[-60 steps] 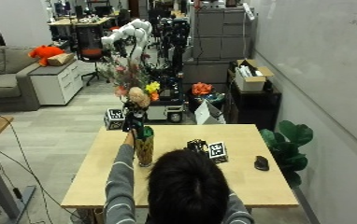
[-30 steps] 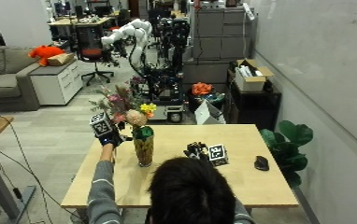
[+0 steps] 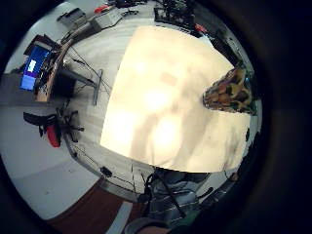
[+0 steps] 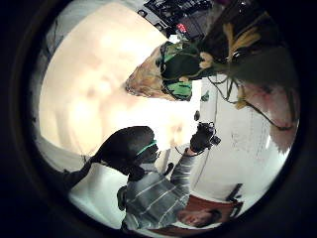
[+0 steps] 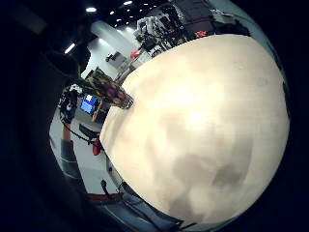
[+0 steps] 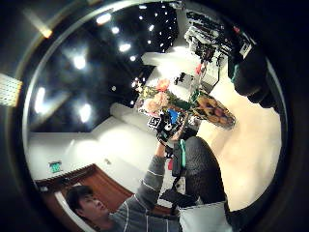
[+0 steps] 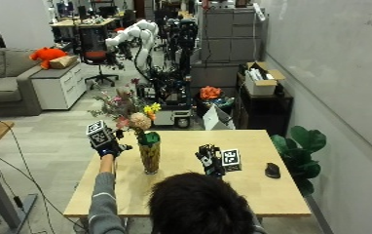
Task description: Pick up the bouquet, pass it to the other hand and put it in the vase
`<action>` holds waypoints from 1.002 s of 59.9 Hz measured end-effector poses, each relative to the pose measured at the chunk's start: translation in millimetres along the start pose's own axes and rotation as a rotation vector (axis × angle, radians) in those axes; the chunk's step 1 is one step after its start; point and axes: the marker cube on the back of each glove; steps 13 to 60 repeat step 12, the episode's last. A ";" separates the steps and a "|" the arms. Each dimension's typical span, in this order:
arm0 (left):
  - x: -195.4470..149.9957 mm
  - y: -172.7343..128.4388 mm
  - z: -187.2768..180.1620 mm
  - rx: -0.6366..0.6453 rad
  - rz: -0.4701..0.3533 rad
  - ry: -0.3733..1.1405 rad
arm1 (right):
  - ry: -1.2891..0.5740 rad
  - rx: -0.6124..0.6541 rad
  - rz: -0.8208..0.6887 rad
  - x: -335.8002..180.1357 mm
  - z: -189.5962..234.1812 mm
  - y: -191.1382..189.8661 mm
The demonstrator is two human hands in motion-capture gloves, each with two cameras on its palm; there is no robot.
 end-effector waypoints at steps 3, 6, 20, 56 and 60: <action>-2.4 8.4 -5.8 0.028 -0.062 -0.039 | -0.096 -0.018 -0.100 -14.2 2.0 0.6; -28.3 -35.9 18.6 0.032 -0.095 -0.049 | -0.121 -0.019 -0.184 -20.0 2.4 -1.6; -51.9 -70.5 40.4 0.022 -0.143 -0.052 | -0.059 -0.012 -0.096 -12.6 1.7 -2.6; -51.9 -70.5 40.4 0.022 -0.143 -0.052 | -0.059 -0.012 -0.096 -12.6 1.7 -2.6; -51.9 -70.5 40.4 0.022 -0.143 -0.052 | -0.059 -0.012 -0.096 -12.6 1.7 -2.6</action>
